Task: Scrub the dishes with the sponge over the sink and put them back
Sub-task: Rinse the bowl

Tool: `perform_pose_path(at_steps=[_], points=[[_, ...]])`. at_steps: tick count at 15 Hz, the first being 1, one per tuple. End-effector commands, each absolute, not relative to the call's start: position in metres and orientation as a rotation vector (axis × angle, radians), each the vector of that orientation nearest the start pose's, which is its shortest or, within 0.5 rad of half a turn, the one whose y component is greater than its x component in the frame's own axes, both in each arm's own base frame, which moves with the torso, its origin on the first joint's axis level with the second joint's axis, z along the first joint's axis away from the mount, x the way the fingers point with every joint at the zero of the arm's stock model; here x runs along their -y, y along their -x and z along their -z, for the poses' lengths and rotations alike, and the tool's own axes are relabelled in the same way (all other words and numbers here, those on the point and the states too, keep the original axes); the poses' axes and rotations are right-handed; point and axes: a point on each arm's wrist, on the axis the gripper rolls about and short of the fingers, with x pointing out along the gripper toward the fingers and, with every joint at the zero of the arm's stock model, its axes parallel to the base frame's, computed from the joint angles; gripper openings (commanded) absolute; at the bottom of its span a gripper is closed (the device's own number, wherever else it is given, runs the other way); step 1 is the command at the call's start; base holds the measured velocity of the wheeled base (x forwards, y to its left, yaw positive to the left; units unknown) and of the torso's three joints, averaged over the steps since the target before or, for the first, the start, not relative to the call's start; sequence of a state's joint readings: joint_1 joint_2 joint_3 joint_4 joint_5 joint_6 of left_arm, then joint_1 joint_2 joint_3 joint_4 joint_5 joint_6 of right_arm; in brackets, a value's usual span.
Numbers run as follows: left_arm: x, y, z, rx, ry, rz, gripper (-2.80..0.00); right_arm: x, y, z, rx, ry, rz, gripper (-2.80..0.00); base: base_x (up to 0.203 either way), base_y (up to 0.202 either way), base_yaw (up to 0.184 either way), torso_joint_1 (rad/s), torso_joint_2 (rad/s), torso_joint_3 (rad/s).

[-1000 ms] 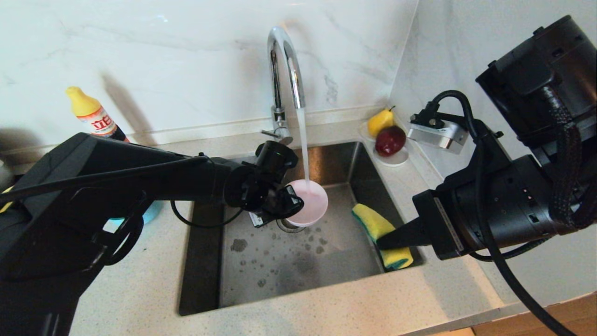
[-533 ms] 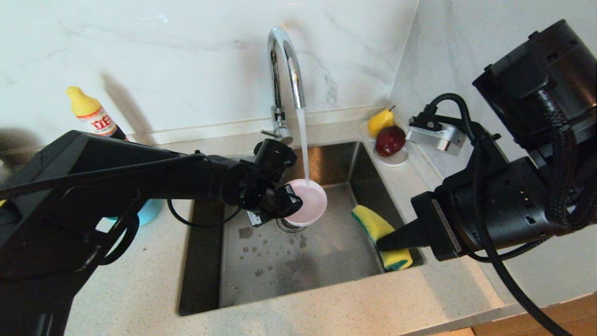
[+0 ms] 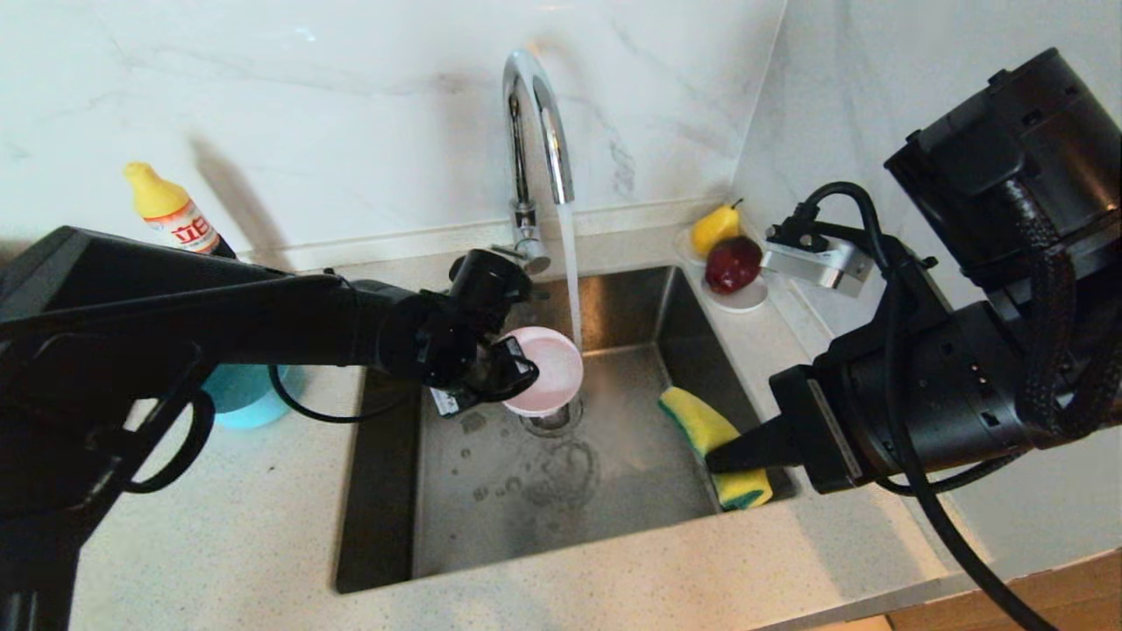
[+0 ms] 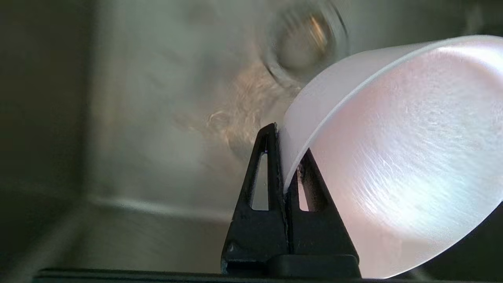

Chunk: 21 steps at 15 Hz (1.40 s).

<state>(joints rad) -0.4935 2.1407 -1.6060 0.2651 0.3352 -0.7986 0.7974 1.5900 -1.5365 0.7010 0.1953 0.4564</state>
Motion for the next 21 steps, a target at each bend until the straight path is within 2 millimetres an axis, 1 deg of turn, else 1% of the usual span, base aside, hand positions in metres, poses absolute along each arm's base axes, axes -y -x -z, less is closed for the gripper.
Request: perform_pose_path(at_steps=[1, 4, 7, 10, 11, 14, 16, 17, 18, 19, 21], points=[[0.168, -0.367, -0.182, -0.65, 0.415, -0.212, -2.8, -0.188, -0.177, -0.296, -0.931, -0.176, -0.753, -2.8, 0.0, 0.0, 0.0, 0.0, 0.0, 0.0], [0.145, -0.359, -0.199, -0.513, 0.307, -0.264, -2.8, -0.188, -0.178, -0.297, -0.928, -0.178, -0.752, -2.8, 0.0, 0.0, 0.0, 0.0, 0.0, 0.0], [0.135, -0.346, -0.216, -0.322, 0.214, -0.24, -2.8, -0.188, -0.18, -0.292, -0.945, -0.178, -0.746, -2.8, 0.0, 0.0, 0.0, 0.0, 0.0, 0.0], [0.129, -0.333, -0.236, -0.086, 0.163, -0.188, -2.8, -0.191, -0.183, -0.287, -0.966, -0.172, -0.739, -2.8, 0.0, 0.0, 0.0, 0.0, 0.0, 0.0], [0.126, -0.327, -0.245, -0.003, 0.154, -0.179, -2.8, -0.192, -0.184, -0.287, -0.967, -0.172, -0.739, -2.8, 0.0, 0.0, 0.0, 0.0, 0.0, 0.0], [0.117, -0.304, -0.281, 0.224, 0.171, -0.13, -2.8, -0.194, -0.184, -0.287, -0.965, -0.171, -0.741, -2.8, 0.0, 0.0, 0.0, 0.0, 0.0, 0.0], [0.113, -0.289, -0.296, 0.287, 0.178, -0.07, -2.8, -0.193, -0.184, -0.288, -0.961, -0.173, -0.741, -2.8, 0.0, 0.0, 0.0, 0.0, 0.0, 0.0], [0.109, -0.279, -0.303, 0.312, 0.182, -0.031, -2.8, -0.193, -0.184, -0.287, -0.964, -0.172, -0.739, -2.8, 0.0, 0.0, 0.0, 0.0, 0.0, 0.0], [0.106, -0.271, -0.305, 0.32, 0.178, 0.007, -2.8, -0.193, -0.184, -0.287, -0.966, -0.171, -0.738, -2.8, 0.0, 0.0, 0.0, 0.0, 0.0, 0.0], [0.105, -0.266, -0.304, 0.322, 0.171, 0.043, -2.8, -0.193, -0.184, -0.286, -0.969, -0.171, -0.737, -2.8, 0.0, 0.0, 0.0, 0.0, 0.0, 0.0], [0.103, -0.259, -0.307, 0.38, 0.187, 0.069, -2.8, -0.194, -0.185, -0.285, -0.973, -0.17, -0.739, -2.8, 0.0, 0.0, 0.0, 0.0, 0.0, 0.0]])
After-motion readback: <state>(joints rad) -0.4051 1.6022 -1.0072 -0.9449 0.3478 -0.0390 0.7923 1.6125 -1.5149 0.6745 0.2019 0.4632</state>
